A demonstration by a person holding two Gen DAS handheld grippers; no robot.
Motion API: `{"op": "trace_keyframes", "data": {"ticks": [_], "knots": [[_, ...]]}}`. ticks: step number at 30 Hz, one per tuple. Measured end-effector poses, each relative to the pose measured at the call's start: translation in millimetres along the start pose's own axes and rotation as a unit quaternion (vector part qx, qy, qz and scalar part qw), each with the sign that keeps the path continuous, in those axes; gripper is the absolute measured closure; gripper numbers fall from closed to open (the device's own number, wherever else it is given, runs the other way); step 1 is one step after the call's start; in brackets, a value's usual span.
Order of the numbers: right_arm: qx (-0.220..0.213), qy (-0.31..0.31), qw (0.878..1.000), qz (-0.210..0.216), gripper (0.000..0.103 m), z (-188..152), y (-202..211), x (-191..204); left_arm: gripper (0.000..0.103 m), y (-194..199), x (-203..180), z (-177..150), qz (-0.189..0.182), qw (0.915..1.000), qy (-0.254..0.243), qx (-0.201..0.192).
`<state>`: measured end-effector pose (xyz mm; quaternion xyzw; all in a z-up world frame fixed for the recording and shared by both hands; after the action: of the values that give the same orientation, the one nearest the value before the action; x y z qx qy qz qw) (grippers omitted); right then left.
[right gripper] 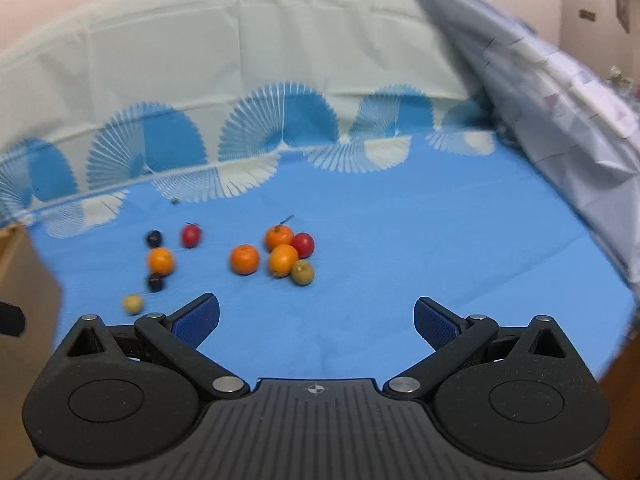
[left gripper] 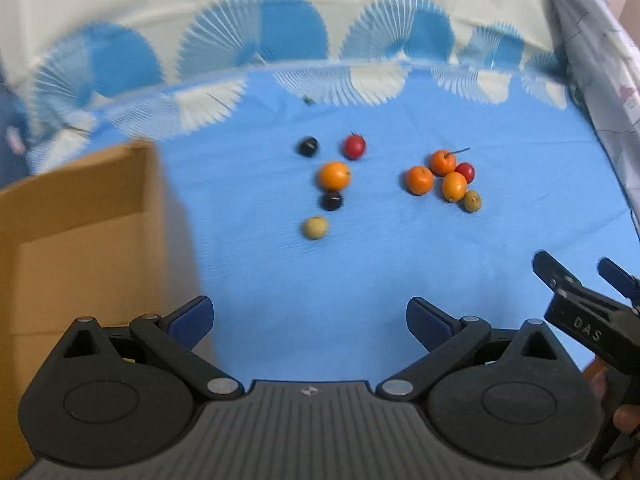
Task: Organize fruits
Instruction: 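Grasp a yellow-green fruit with the left tool while the right tool grasps another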
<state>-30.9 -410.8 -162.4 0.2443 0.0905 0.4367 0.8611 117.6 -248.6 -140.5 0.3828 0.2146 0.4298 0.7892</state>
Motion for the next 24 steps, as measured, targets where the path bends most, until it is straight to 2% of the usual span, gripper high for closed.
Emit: {"op": "trace_keyframes", "data": {"ticks": [6, 12, 13, 14, 16, 20, 21, 22, 23, 24], "knots": [[0.027, -0.007, 0.999, 0.028, 0.001, -10.8, -104.0, -5.4, 0.000, -96.0, -1.2, 12.5, 0.019, 0.9993, 0.025, 0.019], [0.069, 0.017, 0.997, 0.040, 0.000, -37.2, -177.6, 2.4, 0.000, -166.4, 6.4, 13.2, 0.051, 0.9973, 0.021, 0.049], [0.076, 0.023, 0.996, 0.037, 0.000, -43.0, -186.3, 2.9, 0.000, -176.0, 6.5, 11.6, 0.053, 0.9967, 0.017, 0.058], [0.050, 0.042, 0.997, 0.033, 0.000, -44.7, -187.3, 5.4, 0.000, -184.7, 7.1, 9.6, 0.055, 0.9959, 0.013, 0.070], [0.024, 0.051, 0.998, 0.033, 0.000, -47.5, -187.5, 8.3, 0.000, -185.3, 9.6, 11.7, 0.047, 0.9972, 0.030, 0.050], [0.021, 0.047, 0.998, 0.035, 0.001, -47.1, -192.1, 8.5, 0.002, -186.2, 9.8, 13.1, 0.047, 0.9974, 0.022, 0.051], [0.022, 0.050, 0.998, 0.034, 0.006, -46.6, -192.3, 9.4, 0.007, -184.1, 8.4, 13.4, 0.042, 0.9975, 0.020, 0.054], [0.022, 0.051, 0.998, 0.034, 0.021, -45.6, -190.7, 10.5, 0.025, -179.5, 6.5, 15.3, 0.035, 0.9981, 0.019, 0.048], [0.018, 0.052, 0.998, 0.040, 0.031, -43.8, -184.1, 13.2, 0.054, -172.5, 3.0, 16.6, 0.031, 0.9987, 0.013, 0.039], [0.014, 0.061, 0.997, 0.047, 0.053, -43.6, -176.8, 16.5, 0.073, -168.5, -0.4, 17.9, 0.020, 0.9990, 0.004, 0.040]]}}
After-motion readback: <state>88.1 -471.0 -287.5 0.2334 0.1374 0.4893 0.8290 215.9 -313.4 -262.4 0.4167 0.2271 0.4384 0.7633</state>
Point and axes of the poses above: each gripper's, at about its wrist camera, not at the fingertips, and y roughly against the way its jaws point, x to its left, z to its top, the point moved 7 cm from there along -y, roughly the way its jaws point, and after that the axes turned 10 degrees about -x, right-handed, at the moved point
